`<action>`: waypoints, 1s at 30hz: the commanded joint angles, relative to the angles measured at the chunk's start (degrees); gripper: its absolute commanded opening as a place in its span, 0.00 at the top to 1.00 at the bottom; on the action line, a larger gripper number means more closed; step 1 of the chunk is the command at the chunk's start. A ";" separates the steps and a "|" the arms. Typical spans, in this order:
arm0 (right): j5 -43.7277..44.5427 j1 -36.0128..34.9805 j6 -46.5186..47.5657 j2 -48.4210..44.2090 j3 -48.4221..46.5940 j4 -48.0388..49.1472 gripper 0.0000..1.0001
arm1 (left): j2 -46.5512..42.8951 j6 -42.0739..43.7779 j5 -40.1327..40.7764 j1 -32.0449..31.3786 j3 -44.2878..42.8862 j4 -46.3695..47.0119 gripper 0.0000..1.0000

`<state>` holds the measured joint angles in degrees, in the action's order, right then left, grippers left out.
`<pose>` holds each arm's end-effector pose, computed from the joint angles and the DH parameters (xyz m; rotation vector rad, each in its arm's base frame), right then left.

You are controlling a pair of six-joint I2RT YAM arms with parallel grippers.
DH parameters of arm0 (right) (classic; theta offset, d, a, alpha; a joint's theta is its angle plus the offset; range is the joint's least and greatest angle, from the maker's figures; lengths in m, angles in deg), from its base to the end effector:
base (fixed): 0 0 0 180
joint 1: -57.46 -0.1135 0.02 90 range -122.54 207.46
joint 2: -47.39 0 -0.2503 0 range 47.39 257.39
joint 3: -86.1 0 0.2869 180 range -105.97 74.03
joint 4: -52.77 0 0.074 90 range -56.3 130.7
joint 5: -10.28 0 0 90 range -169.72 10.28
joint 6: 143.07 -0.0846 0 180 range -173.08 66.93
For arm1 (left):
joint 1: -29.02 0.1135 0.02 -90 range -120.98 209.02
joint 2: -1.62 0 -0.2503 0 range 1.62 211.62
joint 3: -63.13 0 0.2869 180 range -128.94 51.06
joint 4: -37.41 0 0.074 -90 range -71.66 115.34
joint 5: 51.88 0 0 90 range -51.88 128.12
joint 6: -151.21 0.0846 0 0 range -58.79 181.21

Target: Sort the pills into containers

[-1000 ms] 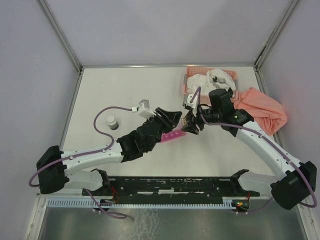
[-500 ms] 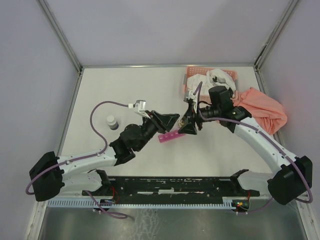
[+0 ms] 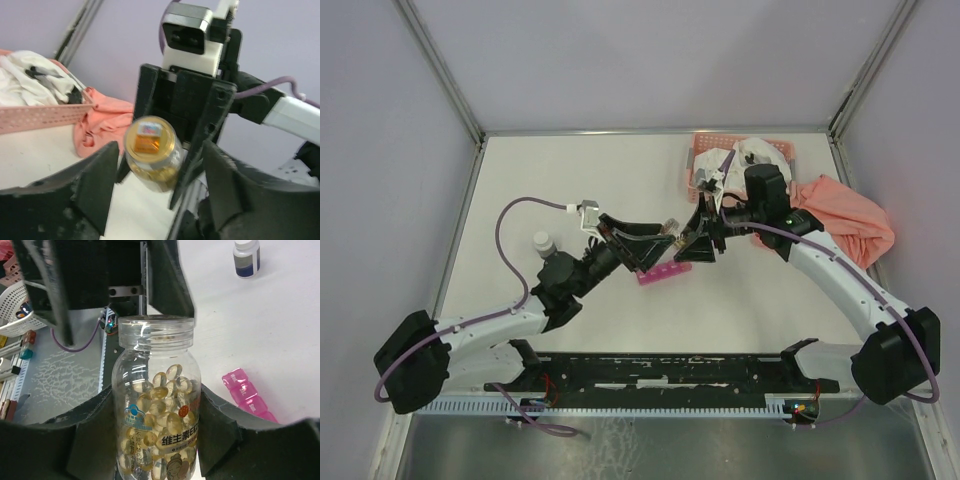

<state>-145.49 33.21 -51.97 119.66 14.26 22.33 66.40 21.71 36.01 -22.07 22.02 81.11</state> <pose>0.2637 0.2034 0.2940 -1.1131 1.7260 1.4408 0.2017 -0.2549 0.2791 0.1712 1.3358 -1.3847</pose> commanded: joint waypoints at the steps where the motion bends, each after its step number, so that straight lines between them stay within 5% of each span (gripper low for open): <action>1: 1.39 0.63 2.15 -0.95 -0.98 0.68 0.98 | -7.60 1.83 6.79 -0.93 2.38 -2.60 0.16; 5: 3.77 0.60 6.31 -2.58 -1.15 -1.71 0.98 | -13.19 0.21 14.38 -0.87 4.62 -9.31 0.05; 17: 12.57 -1.58 17.50 -5.10 -1.51 -7.39 0.98 | -11.18 -9.93 15.46 -1.79 0.75 -14.48 0.05; 23: 15.01 -2.72 19.95 -4.94 -1.60 -8.60 0.98 | -6.00 -10.89 37.56 -11.49 -9.11 -28.87 0.03; 30: 16.32 -3.55 21.00 -4.51 -1.79 -9.23 0.97 | 1.24 -19.06 43.91 -14.08 -16.61 -36.58 0.07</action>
<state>-130.15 30.13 -32.61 115.70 14.26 12.34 64.41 9.23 71.70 -35.21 10.00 50.25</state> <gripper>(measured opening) 0.601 0.960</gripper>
